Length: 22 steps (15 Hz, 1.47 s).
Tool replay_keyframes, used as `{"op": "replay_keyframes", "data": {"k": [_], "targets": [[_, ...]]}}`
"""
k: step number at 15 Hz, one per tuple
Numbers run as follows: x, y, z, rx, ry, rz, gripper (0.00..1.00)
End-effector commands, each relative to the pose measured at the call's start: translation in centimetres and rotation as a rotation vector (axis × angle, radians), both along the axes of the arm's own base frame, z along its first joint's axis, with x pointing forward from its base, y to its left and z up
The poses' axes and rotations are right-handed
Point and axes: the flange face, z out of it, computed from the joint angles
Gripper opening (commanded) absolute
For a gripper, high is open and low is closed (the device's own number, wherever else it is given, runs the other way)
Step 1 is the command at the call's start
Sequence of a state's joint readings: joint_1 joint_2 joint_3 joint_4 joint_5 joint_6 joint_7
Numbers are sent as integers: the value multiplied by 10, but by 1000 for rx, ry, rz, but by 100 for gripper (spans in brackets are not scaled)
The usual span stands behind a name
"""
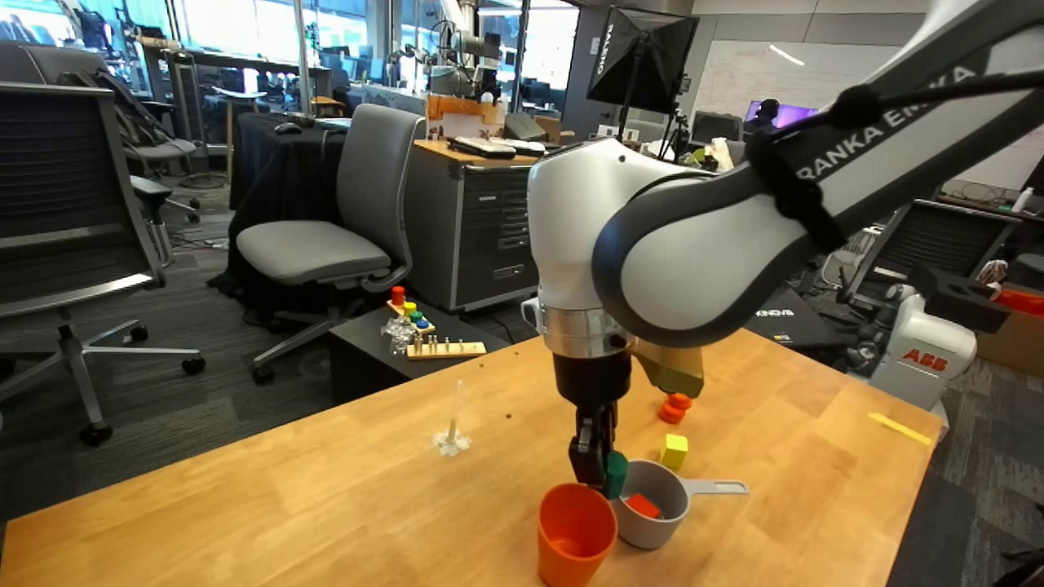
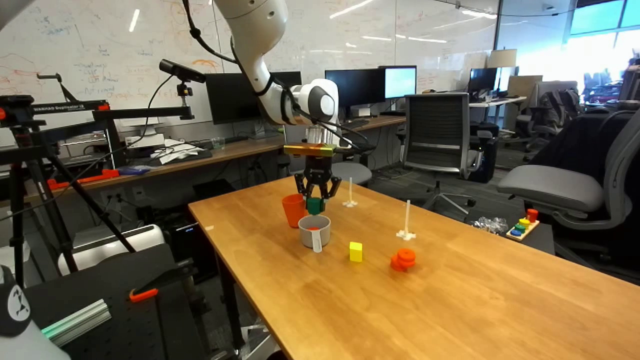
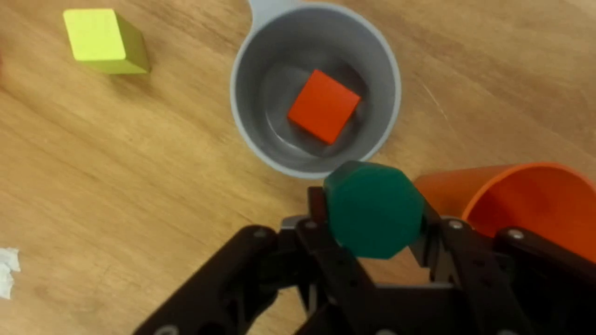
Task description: Put the orange, green and yellow building blocks in the grey pot
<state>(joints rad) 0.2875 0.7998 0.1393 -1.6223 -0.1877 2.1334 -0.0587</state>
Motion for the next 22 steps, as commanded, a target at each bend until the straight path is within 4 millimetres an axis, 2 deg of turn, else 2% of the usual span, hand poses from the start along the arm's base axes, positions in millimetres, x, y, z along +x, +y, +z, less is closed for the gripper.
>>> {"op": "replay_keyframes", "data": {"k": [1, 5, 8, 15, 16, 17, 19, 22], "targets": [[-45, -12, 22, 3, -21, -18, 18], [-75, -22, 29, -4, -26, -24, 18], [-84, -32, 35, -23, -60, -8, 18], [-63, -50, 39, -75, -116, 13, 18], [-60, -51, 37, -80, -111, 17, 23], [-59, -52, 36, -80, -110, 20, 68], [-57, -53, 33, -95, -109, 31, 75], [-55, -59, 36, -114, -112, 31, 99]]}}
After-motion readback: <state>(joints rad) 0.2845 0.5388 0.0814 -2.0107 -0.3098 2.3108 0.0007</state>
